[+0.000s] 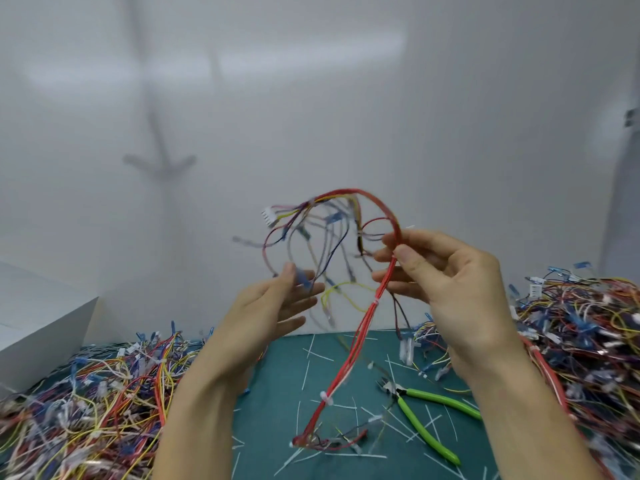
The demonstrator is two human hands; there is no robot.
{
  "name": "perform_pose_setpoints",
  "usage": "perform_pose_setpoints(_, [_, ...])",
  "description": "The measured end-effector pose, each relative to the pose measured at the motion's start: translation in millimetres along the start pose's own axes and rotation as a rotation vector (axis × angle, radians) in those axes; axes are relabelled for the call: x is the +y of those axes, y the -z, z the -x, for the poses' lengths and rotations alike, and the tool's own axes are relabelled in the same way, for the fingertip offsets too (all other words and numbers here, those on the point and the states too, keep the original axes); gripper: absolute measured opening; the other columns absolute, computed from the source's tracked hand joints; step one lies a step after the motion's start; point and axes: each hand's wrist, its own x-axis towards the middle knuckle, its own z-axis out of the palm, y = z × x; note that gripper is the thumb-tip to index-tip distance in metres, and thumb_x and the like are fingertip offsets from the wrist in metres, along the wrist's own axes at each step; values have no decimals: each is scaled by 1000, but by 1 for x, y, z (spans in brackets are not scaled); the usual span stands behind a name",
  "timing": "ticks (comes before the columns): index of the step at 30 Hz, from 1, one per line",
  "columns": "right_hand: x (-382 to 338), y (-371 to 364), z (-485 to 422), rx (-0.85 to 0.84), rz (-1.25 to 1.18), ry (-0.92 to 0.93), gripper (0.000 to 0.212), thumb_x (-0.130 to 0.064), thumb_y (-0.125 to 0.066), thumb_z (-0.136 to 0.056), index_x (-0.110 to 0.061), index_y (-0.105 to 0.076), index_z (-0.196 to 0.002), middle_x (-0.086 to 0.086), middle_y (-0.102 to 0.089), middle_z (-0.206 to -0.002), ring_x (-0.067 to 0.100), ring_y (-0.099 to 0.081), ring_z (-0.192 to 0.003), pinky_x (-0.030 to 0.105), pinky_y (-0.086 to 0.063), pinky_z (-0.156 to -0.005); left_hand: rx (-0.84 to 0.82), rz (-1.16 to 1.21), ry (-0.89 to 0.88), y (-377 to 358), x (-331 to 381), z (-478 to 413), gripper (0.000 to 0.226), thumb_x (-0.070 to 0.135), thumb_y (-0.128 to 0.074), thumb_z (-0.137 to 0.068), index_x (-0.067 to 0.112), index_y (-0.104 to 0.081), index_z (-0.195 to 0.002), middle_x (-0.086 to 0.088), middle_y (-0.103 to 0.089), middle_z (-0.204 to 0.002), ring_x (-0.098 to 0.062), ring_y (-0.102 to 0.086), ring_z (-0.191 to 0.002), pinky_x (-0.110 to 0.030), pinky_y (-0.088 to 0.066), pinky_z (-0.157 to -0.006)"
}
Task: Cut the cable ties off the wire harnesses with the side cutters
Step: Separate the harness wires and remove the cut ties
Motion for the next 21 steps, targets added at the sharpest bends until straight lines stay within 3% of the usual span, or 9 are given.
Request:
perform_pose_setpoints(3, [4,-6,2,-69,149,-28,24,-1,-58,-96,-19,-73,-91,0,-77,-81,19,-75,-68,25,-60,-61,-70,65,-23,-9,12,8,51,50,-51,-86,13,-65,-118,-2,-74,-114,-18,-70,-106,-33,-58,-86])
perform_pose_setpoints(7, [7,-15,7,-25,327,40,24,-10,-68,-91,-32,-75,-85,-11,-75,-77,13,-73,-62,28,-60,-54,-159,34,-82,-20,23,18,40,40,-66,-86,17,-64,-119,0,-72,-117,-19,-69,-108,-40,-56,-92])
perform_pose_setpoints(11, [10,-24,12,-17,500,132,12,-23,-72,-89,-32,-79,-87,-13,-73,-74,9,-71,-63,36,-61,-58,-169,-54,-100,-37,25,21,25,32,-51,-99,16,-63,-114,5,-76,-105,-14,-72,-99,-33,-60,-85])
perform_pose_setpoints(13, [12,-24,13,43,655,199,7,-28,-74,-88,-30,-80,-90,-12,-73,-74,8,-68,-64,37,-58,-63,-128,-95,-109,-40,23,19,25,33,-49,-100,17,-66,-108,6,-76,-102,-10,-73,-96,-27,-60,-78])
perform_pose_setpoints(16, [7,-25,14,97,824,285,8,-31,-72,-89,-30,-80,-93,-10,-69,-78,7,-55,-63,27,-47,-60,-21,-121,-187,-41,20,14,23,32,-55,-98,16,-71,-95,3,-77,-92,-11,-74,-87,-23,-59,-66])
perform_pose_setpoints(21, [6,-37,18,-1,775,246,23,-21,-54,-100,-24,-71,-116,0,-70,-99,25,-65,-85,46,-53,-75,199,41,-302,-50,14,7,17,14,-62,-95,9,-72,-81,-3,-75,-73,-12,-73,-71,-23,-56,-55])
